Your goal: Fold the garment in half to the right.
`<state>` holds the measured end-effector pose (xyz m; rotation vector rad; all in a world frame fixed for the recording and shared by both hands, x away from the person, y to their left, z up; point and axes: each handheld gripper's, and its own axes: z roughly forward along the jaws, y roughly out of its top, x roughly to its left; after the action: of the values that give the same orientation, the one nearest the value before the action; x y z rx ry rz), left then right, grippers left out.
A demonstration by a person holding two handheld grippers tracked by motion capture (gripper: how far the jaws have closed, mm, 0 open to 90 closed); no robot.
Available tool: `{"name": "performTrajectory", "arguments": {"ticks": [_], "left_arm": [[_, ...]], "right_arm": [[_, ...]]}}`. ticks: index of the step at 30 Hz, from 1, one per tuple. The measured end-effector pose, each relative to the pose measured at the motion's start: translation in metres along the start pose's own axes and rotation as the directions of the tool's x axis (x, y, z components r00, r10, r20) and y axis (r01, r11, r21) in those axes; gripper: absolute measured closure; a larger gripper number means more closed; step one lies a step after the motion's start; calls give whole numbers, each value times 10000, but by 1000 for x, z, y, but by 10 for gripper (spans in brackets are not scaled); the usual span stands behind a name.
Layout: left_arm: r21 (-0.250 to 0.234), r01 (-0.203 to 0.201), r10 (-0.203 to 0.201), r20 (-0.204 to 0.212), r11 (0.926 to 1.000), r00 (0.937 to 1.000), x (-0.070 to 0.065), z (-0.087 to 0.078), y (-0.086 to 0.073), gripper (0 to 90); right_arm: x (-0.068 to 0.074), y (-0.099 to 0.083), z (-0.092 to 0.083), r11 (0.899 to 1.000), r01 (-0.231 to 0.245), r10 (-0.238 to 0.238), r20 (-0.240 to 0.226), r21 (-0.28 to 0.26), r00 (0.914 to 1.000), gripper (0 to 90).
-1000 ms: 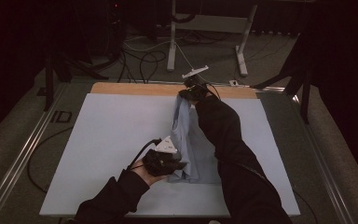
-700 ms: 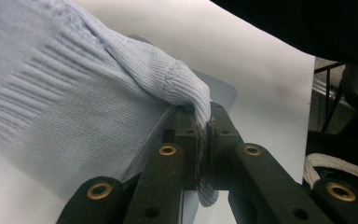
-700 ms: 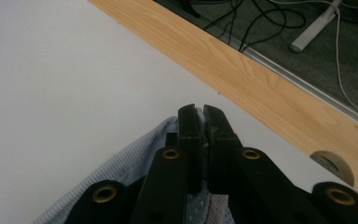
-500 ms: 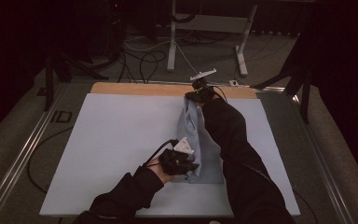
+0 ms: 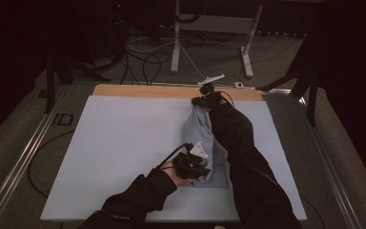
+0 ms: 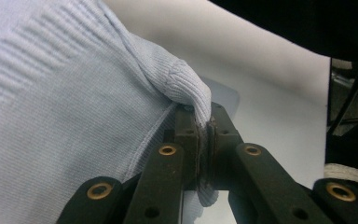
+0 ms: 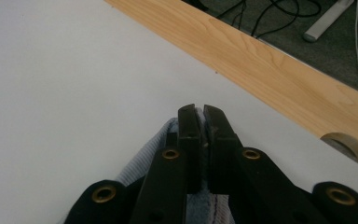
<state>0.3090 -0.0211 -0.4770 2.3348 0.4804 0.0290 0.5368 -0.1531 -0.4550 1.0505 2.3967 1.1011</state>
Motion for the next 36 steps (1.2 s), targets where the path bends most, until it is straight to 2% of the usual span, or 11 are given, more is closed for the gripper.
{"name": "performTrajectory", "arguments": {"ticks": [8, 17, 21, 24, 26, 27, 28, 29, 30, 33, 36], "left_arm": [[363, 41, -37, -111, 9993, 9999, 0, 19, 2, 869], [789, -65, 81, -202, 9969, 9998, 1, 31, 5, 869], [755, 95, -77, -237, 9971, 9997, 2, 35, 4, 868], [787, 140, -119, -264, 9968, 9996, 3, 38, 4, 868], [820, 192, -173, -232, 9964, 9996, 3, 38, 4, 868], [861, 89, -66, -260, 9962, 9996, 3, 38, 5, 867], [800, 116, -95, -267, 9967, 9996, 2, 39, 6, 867], [799, 92, -71, -275, 9968, 9996, 1, 39, 6, 866], [775, 121, -99, -284, 9969, 9995, 1, 39, 7, 866], [728, 282, -266, -225, 9970, 9994, 2, 40, 8, 865], [841, 332, -315, -216, 9959, 9993, 3, 42, 7, 865]], "right_arm": [[-4, -5, 4, 10000, 63, -62, -345, 13, 9994, 870], [-11, -17, 15, 9997, -186, 191, -288, 175, 9994, 868], [-13, -22, 18, 9997, -228, 232, -469, 93, 9986, 861], [-13, -22, 18, 9999, -136, 134, -392, -35, 9991, 850], [-14, -22, 17, 9997, -172, 166, -403, -144, 9991, 796], [-14, -21, 17, 9998, -208, 206, -294, -78, 9994, 698], [-14, -21, 17, 9998, -208, 206, -294, -78, 9994, 698], [-14, -21, 15, 9997, -219, 220, -141, 72, 9997, 590], [-14, -21, 15, 9997, -219, 220, -141, 72, 9997, 590], [-18, -21, 10, 9985, -555, 555, 6, 19, 9985, 396], [-20, -22, 2, 9991, -411, 410, 119, 66, 9991, 240]]}}
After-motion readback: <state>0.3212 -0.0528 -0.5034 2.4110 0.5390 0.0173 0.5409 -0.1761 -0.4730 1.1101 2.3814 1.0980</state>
